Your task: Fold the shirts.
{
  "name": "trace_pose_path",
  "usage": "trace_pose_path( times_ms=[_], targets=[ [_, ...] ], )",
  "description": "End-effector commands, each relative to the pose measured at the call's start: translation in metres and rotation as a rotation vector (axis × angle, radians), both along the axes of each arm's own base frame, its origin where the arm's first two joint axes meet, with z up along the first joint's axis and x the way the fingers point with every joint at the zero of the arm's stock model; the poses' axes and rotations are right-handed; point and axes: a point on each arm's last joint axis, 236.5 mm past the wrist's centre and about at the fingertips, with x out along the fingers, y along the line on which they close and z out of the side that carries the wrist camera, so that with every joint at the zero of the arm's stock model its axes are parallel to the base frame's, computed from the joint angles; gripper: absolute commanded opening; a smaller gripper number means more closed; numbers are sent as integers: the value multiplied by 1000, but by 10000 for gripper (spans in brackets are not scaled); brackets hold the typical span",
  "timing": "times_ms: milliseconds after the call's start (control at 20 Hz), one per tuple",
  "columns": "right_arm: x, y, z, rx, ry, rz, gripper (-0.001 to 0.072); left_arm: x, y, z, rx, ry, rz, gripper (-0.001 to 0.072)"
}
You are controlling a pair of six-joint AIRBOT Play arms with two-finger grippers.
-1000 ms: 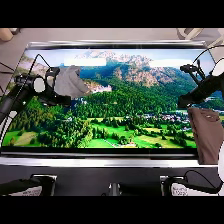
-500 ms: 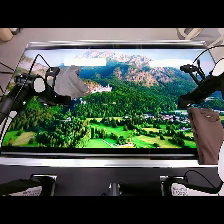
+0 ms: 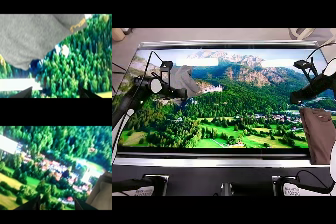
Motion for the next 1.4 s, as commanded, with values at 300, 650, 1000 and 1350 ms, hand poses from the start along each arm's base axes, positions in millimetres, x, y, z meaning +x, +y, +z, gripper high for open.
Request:
trace_pose_path(
  times_ms=[300, 650, 1000, 1350],
  targets=[
    [36, -3, 11, -8, -158, -15, 423, 58, 45, -96, -381, 139, 409, 677],
    [39, -8, 30, -37, -213, -6, 426, 91, 20, 23, -415, -203, 226, 27],
    [-9, -25, 271, -207, -774, -75, 424, -81, -99, 396, -551, -1024, -280, 28],
    [-118, -8, 310, -201, -791, -93, 423, -140, -201, 296, -576, -681, -525, 28]
  ],
)
